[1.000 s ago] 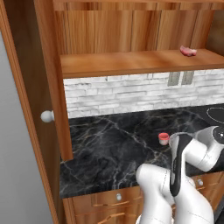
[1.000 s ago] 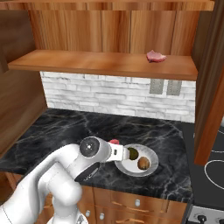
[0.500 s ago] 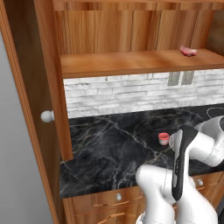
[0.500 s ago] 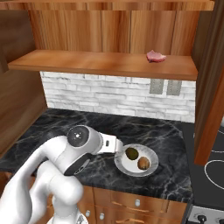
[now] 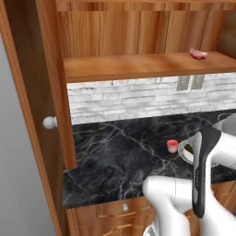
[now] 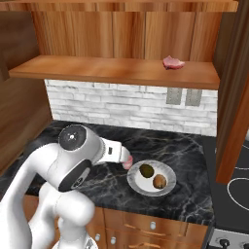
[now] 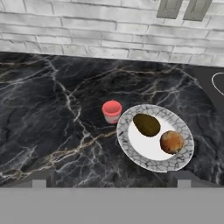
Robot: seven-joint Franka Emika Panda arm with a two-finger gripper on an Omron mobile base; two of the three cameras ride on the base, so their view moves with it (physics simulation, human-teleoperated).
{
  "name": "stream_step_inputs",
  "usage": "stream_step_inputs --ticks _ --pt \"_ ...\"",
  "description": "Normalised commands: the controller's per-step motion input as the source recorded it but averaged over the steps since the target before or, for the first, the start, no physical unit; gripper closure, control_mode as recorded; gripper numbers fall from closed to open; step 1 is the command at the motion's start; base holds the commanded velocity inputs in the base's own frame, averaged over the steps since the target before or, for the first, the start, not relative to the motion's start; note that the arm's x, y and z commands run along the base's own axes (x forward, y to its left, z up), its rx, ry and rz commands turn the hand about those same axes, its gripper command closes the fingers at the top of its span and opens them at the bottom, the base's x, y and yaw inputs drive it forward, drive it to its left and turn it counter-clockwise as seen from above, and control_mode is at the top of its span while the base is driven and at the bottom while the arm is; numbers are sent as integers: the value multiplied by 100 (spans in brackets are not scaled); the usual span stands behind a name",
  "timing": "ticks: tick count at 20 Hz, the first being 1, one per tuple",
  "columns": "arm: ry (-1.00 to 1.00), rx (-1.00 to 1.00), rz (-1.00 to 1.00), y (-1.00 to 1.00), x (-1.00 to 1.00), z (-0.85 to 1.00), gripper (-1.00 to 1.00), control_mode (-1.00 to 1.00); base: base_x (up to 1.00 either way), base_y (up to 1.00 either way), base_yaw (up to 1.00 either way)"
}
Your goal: Pick the avocado and bread from the counter and place them on the plate. Then pick the jam from the cabinet and place it next to the plate. Lastly close the cabinet door.
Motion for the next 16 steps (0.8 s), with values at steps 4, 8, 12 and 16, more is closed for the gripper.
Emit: stream_step_inputs --ticks 4,8,12,16 --pt "0 0 0 23 -49 18 -100 -100 0 0 0" --pt "0 0 0 23 -25 18 -100 -100 0 0 0" --pt "-2 0 0 28 -31 20 -100 -100 0 0 0" --pt "-7 0 2 27 -48 29 -100 -100 0 0 0"
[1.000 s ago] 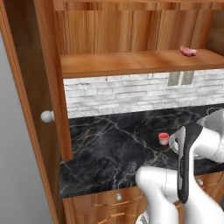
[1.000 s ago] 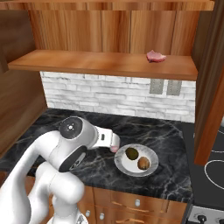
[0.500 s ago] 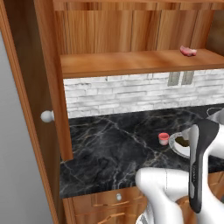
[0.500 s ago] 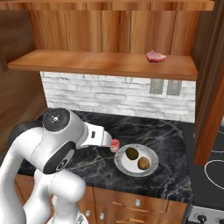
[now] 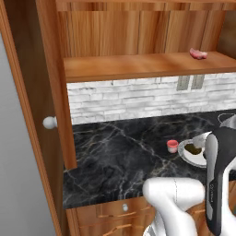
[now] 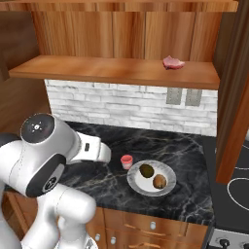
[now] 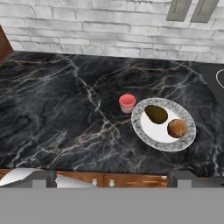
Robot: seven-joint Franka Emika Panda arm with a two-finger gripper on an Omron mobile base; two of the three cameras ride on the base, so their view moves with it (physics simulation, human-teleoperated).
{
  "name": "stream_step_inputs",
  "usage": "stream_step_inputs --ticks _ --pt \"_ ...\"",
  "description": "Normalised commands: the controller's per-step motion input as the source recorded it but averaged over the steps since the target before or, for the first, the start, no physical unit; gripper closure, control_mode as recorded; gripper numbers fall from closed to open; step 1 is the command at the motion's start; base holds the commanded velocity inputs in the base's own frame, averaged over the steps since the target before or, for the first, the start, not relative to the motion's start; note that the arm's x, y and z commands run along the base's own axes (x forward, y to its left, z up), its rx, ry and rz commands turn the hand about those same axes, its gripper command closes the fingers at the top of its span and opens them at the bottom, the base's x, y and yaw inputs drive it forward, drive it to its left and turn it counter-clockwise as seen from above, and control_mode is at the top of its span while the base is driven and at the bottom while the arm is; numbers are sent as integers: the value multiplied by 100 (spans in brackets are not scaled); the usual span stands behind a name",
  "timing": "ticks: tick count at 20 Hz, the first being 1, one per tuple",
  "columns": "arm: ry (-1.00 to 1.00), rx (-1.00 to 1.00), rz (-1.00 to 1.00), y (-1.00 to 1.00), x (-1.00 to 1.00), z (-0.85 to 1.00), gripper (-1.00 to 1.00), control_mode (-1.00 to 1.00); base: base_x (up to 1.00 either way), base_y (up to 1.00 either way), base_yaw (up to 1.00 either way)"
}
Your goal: Pick the avocado and bread from the counter and place them on the plate. Then pick the jam from the cabinet and place it next to the plate. Lastly close the cabinet door.
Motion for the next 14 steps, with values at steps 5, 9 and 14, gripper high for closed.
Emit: stream_step_inputs --ticks 5,9,14 --pt "-9 0 4 20 -65 25 -100 -100 0 0 0" --pt "-8 0 6 18 -58 22 -100 -100 0 0 0" --pt "-3 -5 5 29 -42 23 -100 -100 0 0 0"
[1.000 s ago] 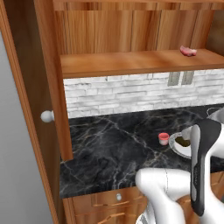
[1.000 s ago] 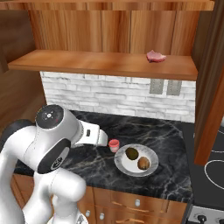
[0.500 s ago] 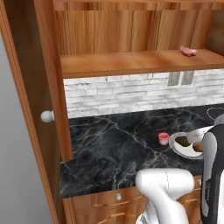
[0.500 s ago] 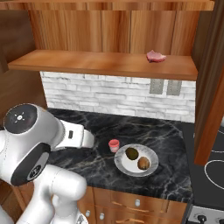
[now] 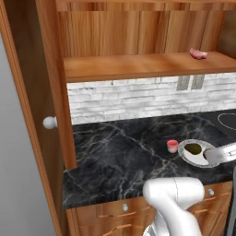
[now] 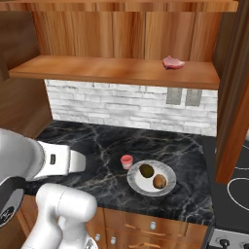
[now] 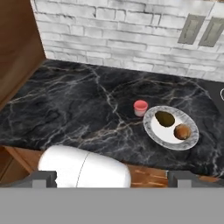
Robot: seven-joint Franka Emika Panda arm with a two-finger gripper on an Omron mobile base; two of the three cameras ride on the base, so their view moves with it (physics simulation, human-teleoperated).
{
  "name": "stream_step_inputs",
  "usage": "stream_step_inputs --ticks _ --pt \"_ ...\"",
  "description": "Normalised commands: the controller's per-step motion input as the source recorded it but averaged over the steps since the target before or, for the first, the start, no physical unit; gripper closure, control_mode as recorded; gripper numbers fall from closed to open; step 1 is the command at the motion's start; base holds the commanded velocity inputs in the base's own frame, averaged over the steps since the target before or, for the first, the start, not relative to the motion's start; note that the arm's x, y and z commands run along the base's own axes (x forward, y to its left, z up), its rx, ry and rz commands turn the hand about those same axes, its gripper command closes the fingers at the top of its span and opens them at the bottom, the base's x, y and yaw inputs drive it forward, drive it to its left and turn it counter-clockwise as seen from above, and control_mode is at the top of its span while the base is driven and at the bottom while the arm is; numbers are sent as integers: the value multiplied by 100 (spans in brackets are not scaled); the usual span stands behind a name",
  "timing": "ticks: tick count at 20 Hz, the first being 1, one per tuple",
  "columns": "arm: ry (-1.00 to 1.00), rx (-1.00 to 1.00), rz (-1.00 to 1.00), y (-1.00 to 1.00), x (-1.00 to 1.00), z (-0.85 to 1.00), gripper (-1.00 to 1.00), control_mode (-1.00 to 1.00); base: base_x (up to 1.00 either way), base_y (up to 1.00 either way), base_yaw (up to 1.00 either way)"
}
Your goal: Pick the avocado and bread from the counter and place them on the plate. Then pick the jam from the cabinet and place it next to the plate. Lastly close the cabinet door.
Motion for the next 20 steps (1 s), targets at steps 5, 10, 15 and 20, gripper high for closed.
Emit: stream_step_inputs --ticks 5,10,15,20 --pt "-1 -14 2 37 -33 26 -100 -100 0 0 0" --pt "0 -22 1 37 -9 11 -100 -100 0 0 0" --pt "-1 -30 5 31 -31 5 -100 -100 0 0 0" --pt "-7 -39 11 25 -35 -3 -100 -100 0 0 0"
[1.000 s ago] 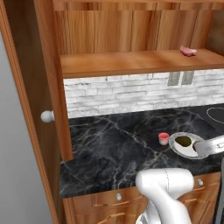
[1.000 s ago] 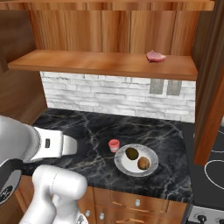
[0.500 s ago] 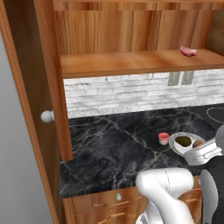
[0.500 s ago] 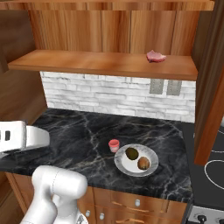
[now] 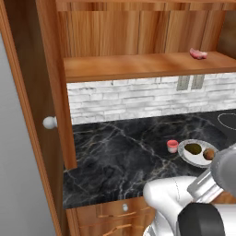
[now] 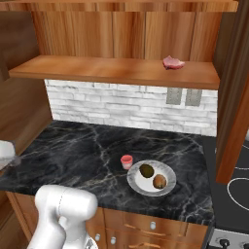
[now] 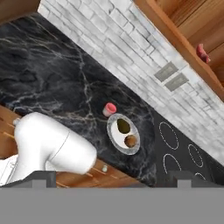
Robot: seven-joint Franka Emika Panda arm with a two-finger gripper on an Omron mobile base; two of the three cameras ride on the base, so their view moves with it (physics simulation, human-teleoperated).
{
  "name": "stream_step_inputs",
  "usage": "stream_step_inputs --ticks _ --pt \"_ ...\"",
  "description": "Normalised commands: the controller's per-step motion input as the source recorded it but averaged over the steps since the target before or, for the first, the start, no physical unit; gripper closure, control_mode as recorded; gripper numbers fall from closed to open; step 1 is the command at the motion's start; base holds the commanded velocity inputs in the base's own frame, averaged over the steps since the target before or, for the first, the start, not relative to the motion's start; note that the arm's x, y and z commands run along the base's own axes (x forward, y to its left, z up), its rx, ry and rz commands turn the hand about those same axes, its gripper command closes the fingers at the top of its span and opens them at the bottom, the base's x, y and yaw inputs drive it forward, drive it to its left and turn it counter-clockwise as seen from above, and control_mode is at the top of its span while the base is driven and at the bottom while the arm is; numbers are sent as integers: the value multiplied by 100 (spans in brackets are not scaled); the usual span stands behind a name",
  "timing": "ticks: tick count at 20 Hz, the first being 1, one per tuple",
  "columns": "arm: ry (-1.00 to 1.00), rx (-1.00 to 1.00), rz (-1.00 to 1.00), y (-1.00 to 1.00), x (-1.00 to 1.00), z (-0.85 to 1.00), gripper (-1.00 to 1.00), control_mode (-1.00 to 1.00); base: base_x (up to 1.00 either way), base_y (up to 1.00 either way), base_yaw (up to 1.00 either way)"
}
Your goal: Pick the avocado and bread from the counter and place them on the plate. Then pick the jam from the cabinet and place it next to the plate. Lastly close the cabinet door.
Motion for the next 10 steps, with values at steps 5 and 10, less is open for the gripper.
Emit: stream_step_inputs --ticks 5,10 --pt "-10 -30 12 28 -24 5 -100 -100 0 0 0" --pt "-14 -26 15 34 -26 15 -100 -100 0 0 0"
